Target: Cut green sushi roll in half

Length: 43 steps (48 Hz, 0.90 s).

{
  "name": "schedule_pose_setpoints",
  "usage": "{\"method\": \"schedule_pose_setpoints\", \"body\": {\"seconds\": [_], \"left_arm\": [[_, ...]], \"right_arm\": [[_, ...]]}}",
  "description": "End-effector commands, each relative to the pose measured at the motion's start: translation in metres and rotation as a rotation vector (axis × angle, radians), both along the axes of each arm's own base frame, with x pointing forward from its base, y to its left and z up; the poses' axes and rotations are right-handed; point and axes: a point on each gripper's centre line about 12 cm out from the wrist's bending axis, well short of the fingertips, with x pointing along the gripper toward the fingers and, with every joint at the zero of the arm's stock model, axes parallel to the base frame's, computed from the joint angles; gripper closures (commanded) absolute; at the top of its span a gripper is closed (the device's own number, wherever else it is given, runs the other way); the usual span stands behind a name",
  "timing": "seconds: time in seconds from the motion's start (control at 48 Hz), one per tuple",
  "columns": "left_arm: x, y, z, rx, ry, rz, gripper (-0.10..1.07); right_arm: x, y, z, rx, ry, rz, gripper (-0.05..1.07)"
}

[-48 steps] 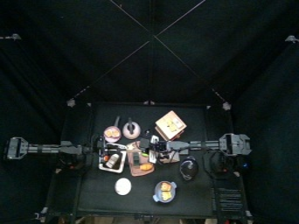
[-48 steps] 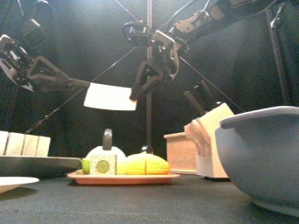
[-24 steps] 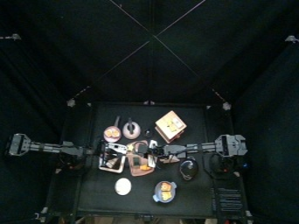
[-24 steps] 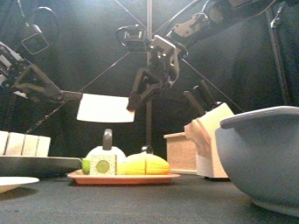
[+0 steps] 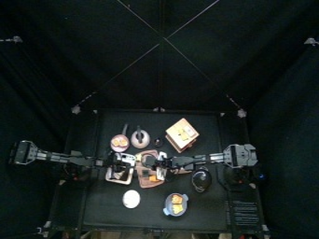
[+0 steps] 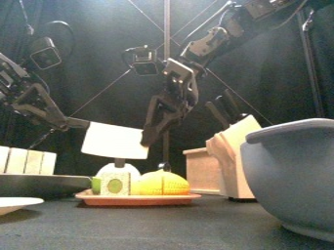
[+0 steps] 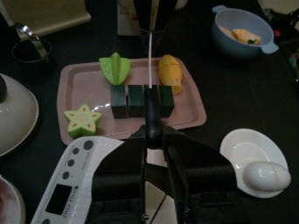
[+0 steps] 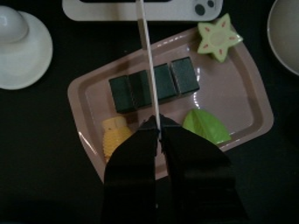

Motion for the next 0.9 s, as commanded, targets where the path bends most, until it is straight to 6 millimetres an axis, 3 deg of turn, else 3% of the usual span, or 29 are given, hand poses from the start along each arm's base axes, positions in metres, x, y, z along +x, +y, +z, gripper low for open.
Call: {"method": "schedule_pose_setpoints", "body": {"seconds": [0.0, 0.229, 0.875], "left_arm": [[0.006, 0.0, -0.003, 0.001, 0.029, -0.002, 0.5], [0.007, 0.001, -0.005, 0.002, 0.041, 0.002, 0.5], [0.006, 0.001, -0.007, 0.002, 0.048, 0.002, 0.5]], "right_arm": [[0.001, -0.006, 0.011, 0.0, -0.023, -0.013, 0.73], [0.003, -0.006, 0.001, 0.002, 0.001, -0.015, 0.73], [0.003, -0.018, 0.001, 0.005, -0.002, -0.044, 0.73]]}}
